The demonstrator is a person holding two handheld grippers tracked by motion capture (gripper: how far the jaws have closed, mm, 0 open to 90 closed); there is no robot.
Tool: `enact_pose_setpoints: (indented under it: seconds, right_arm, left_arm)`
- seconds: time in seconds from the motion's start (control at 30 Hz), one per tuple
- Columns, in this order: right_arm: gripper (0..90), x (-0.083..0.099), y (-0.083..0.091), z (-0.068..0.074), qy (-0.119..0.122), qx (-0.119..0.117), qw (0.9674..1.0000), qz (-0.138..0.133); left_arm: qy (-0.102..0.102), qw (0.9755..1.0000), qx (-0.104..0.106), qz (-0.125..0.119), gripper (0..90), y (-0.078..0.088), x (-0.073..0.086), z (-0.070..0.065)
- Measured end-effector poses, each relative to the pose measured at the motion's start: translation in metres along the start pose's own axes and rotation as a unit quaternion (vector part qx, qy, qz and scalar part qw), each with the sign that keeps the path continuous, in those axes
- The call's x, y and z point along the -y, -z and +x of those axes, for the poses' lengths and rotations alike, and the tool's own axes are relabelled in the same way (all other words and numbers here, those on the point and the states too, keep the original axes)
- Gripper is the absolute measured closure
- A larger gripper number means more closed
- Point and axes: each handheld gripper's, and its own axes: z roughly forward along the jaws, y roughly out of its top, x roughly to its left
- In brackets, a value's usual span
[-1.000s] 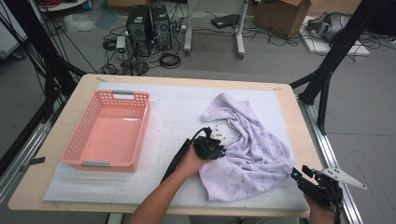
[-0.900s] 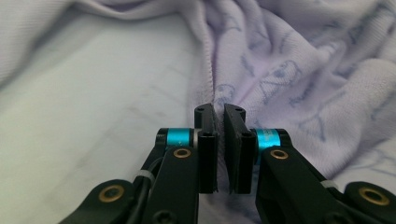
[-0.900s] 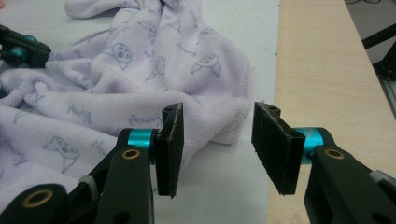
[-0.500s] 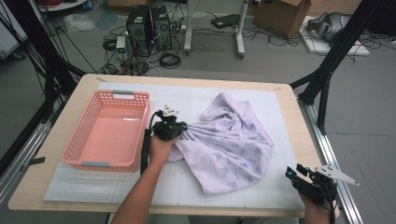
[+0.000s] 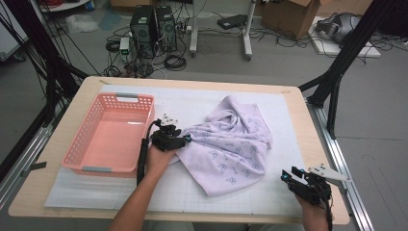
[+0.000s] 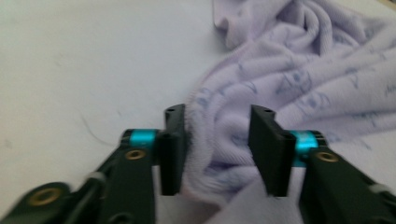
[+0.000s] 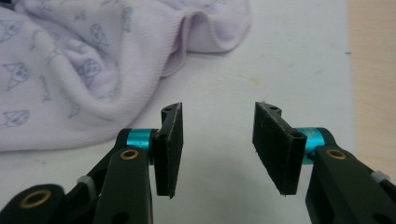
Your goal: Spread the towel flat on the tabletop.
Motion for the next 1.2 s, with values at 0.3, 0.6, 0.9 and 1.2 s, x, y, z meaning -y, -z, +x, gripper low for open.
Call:
enact_pose_setpoints:
  seconds: [0.3, 0.6, 0.9, 1.2]
  right_arm:
    - [51.0, -0.004, -0.042, 0.047, 0.064, -0.054, 0.9949, 0.057]
    - [83.6, -0.012, -0.037, 0.03, 0.046, -0.069, 0.9947, 0.061]
    - [83.1, -0.014, 0.007, -0.022, 0.026, 0.057, 0.9958, 0.066]
    - [63.0, -0.017, 0.009, -0.011, 0.02, 0.035, 0.9989, 0.023]
  left_arm:
    - [-0.013, 0.9995, -0.002, 0.028, 44.5, -0.006, 0.013, -0.01]
    - [-0.012, 0.9989, 0.033, 0.031, 75.7, 0.011, 0.017, -0.023]
    - [-0.041, 0.991, 0.128, -0.008, 77.3, 0.03, 0.025, -0.064]
    - [0.01, 0.9961, 0.078, -0.04, 55.3, 0.029, 0.024, -0.051]
